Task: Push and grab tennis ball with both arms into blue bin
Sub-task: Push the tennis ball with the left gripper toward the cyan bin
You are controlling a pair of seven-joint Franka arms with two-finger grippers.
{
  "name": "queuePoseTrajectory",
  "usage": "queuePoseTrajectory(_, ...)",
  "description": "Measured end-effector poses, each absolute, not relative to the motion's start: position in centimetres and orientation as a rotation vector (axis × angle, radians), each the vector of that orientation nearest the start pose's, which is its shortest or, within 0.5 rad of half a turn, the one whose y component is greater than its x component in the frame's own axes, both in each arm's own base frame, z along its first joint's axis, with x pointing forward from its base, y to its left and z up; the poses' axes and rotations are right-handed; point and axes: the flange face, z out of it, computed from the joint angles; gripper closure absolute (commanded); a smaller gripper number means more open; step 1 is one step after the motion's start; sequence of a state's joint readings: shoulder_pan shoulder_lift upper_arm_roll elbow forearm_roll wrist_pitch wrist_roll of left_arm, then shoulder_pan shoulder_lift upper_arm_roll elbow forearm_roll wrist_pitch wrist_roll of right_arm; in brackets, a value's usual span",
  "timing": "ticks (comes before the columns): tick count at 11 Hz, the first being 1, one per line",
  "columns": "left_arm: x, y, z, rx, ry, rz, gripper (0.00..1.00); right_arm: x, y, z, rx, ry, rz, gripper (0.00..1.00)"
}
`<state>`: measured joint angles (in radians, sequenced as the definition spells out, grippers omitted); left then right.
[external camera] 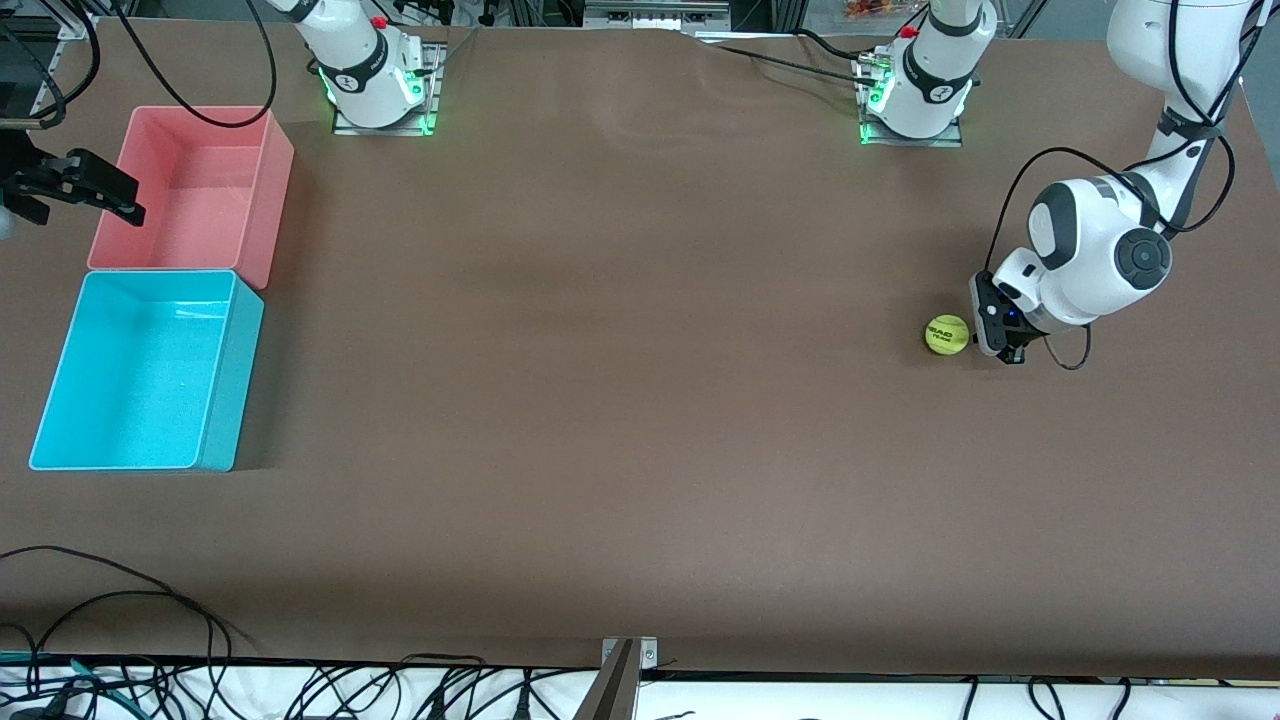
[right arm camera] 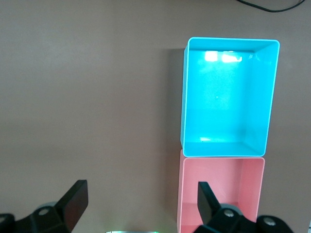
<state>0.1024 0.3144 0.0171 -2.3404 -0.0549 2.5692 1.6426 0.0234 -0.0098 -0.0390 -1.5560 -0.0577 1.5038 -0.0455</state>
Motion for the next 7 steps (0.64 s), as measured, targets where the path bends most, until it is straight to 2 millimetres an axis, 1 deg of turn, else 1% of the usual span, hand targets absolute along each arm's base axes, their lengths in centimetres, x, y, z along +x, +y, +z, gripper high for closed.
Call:
queuePoseTrajectory(2, 50.3, 6.1, 19.0, -2.407, 2.158, 0.056, 1.0, 54.4, -1.5, 63.1, -3.196, -0.044, 0.071, 0.0)
queuePoseTrajectory(3, 50.1, 5.5, 18.4, -2.457, 2.138, 0.037, 1.0, 54.4, -1.5, 63.1, -3.196, -0.044, 0.071, 0.0)
queuePoseTrajectory(4, 50.2, 4.1, 17.8, -2.482, 2.138, 0.011, 1.0, 54.4, -1.5, 63.1, -3.196, -0.044, 0.071, 0.0)
queuePoseTrajectory(5, 50.4, 1.5, 17.5, -2.506, 2.13, -0.026, 1.0, 54.4, -1.5, 63.1, -3.196, -0.044, 0.071, 0.0)
queuePoseTrajectory(6, 50.6, -2.2, 17.5, -2.559, 2.086, -0.042, 1.0, 54.4, -1.5, 63.1, -3.196, -0.043, 0.071, 0.0)
queuePoseTrajectory(7, 50.5, -6.5, 17.8, -2.619, 2.032, -0.049, 1.0, 54.4, -1.5, 63.1, -3.196, -0.043, 0.071, 0.0)
